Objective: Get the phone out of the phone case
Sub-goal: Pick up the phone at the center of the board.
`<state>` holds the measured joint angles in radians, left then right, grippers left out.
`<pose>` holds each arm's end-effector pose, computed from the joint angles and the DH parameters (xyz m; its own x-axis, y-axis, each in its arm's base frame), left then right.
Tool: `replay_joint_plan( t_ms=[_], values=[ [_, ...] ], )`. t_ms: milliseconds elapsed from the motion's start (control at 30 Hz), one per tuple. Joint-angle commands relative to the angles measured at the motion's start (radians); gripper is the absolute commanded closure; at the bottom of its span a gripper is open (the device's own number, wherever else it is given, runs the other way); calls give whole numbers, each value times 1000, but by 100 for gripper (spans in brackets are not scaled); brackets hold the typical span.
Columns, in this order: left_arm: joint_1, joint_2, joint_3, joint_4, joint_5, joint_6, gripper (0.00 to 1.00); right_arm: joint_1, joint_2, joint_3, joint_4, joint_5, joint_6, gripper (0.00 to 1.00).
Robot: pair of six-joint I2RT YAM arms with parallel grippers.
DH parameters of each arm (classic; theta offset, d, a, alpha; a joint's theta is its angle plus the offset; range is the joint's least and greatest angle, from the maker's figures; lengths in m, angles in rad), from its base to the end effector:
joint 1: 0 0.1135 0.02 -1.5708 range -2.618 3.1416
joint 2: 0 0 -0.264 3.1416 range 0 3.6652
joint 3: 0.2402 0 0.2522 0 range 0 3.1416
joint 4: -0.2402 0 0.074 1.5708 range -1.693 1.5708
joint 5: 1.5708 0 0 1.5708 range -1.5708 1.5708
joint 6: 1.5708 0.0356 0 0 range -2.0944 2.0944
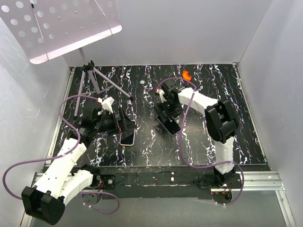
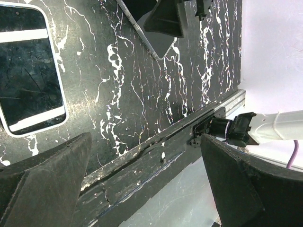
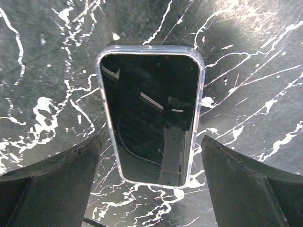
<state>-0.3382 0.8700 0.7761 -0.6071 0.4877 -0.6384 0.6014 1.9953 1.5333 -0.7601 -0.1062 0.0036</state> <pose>0.1641 -0.0754 0.2840 -0.8646 -0.2540 -0.4336 0.1441 0.7013 -0.6981 0.3377 0.2363 0.1958 -0.7771 -0.5289 -0.3413 -0.5897 0.8013 0.1008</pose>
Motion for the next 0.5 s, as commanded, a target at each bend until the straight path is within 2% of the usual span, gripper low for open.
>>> replay_joint_plan(
  t_ms=[0, 233, 467],
  values=[
    [-7, 15, 15, 15, 29, 19, 0, 14, 45, 56, -42, 49, -42, 7],
    [-7, 17, 23, 18, 29, 22, 0, 46, 99, 73, -51, 53, -44, 9],
    [-7, 0, 14, 18, 15, -4, 0, 67, 132, 44, -61, 132, -25, 13]
  ],
)
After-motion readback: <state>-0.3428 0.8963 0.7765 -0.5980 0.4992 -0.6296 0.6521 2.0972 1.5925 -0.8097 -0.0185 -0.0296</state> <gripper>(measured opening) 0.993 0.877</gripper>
